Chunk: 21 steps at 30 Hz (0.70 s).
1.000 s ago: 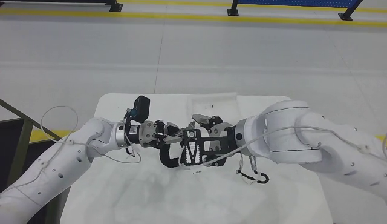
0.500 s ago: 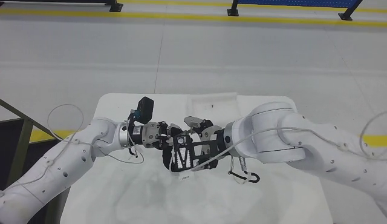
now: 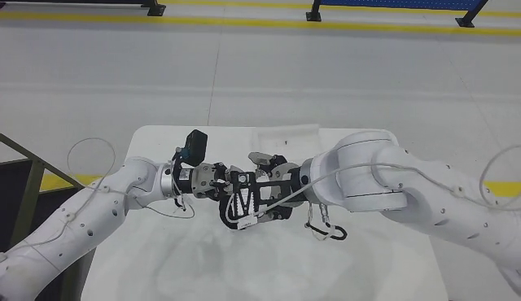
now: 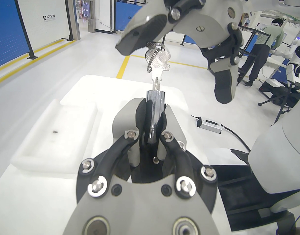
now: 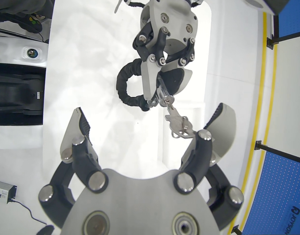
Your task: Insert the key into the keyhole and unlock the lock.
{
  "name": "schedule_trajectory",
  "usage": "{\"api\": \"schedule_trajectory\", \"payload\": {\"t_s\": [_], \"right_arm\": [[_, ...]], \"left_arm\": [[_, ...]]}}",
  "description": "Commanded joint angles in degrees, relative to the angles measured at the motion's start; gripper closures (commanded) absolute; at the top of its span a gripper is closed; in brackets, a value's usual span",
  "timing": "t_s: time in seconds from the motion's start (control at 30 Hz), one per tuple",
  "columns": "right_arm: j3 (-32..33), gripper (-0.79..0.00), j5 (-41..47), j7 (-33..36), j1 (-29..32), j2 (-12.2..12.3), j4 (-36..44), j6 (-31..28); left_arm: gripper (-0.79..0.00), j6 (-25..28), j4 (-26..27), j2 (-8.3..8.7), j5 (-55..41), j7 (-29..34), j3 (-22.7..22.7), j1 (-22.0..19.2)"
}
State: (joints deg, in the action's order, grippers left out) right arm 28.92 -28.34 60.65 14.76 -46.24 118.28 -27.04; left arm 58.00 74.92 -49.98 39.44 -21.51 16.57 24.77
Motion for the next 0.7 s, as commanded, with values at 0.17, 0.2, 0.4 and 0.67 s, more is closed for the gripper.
{"api": "schedule_trajectory", "payload": {"t_s": [0.17,0.2,0.4,0.67], "right_arm": [[2.22,-0.625,-4.80,-0.88,0.61,0.62,0.47,-7.47],[2.41,-0.409,-5.39,-1.09,0.80,0.69,0.49,-8.26],[3.70,-0.071,-7.80,-3.32,2.19,0.92,0.74,-10.19],[5.10,-0.012,-9.42,-6.13,4.13,0.95,0.88,-10.14]], "left_arm": [[0.000,0.00,0.06,0.38,1.24,-1.52,-1.05,-0.35],[0.000,0.00,0.11,0.42,1.40,-1.67,-1.21,-0.42],[0.000,0.00,0.56,0.51,2.08,-2.41,-2.30,-0.93],[0.000,0.00,0.52,0.45,2.43,-3.40,-3.62,-1.62]]}}
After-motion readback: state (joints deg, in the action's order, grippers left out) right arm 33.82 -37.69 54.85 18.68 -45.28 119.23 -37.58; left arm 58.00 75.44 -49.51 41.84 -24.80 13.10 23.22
